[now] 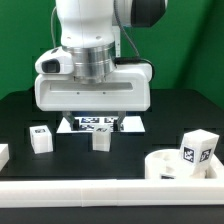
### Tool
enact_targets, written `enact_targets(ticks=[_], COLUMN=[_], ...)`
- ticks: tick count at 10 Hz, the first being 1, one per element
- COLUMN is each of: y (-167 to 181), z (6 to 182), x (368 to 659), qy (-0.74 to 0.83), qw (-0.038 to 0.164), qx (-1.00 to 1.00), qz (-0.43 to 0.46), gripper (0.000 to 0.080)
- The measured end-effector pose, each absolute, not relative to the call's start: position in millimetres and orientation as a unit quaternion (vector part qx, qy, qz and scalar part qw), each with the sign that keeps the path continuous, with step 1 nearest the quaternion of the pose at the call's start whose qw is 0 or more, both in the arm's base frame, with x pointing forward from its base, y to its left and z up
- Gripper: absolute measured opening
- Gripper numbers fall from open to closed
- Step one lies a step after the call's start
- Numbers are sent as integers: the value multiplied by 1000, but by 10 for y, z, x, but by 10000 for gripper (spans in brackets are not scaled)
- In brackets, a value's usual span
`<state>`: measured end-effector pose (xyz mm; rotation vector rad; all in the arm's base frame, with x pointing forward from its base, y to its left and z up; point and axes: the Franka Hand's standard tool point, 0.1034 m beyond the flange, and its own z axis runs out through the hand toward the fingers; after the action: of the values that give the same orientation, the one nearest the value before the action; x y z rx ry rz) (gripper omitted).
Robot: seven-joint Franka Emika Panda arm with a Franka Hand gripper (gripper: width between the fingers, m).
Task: Assemble stool
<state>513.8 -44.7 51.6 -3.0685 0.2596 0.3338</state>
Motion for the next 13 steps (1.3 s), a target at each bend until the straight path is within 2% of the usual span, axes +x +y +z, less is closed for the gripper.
enact_targets(ticks=[6,11,13], y=[-338,-334,-325], z=[472,241,142], x=[4934,4824,4805], qy=[51,41,47], qw=[44,57,52], qx=[-953,-896,-893], qz=[295,438,444], gripper=[649,649,649])
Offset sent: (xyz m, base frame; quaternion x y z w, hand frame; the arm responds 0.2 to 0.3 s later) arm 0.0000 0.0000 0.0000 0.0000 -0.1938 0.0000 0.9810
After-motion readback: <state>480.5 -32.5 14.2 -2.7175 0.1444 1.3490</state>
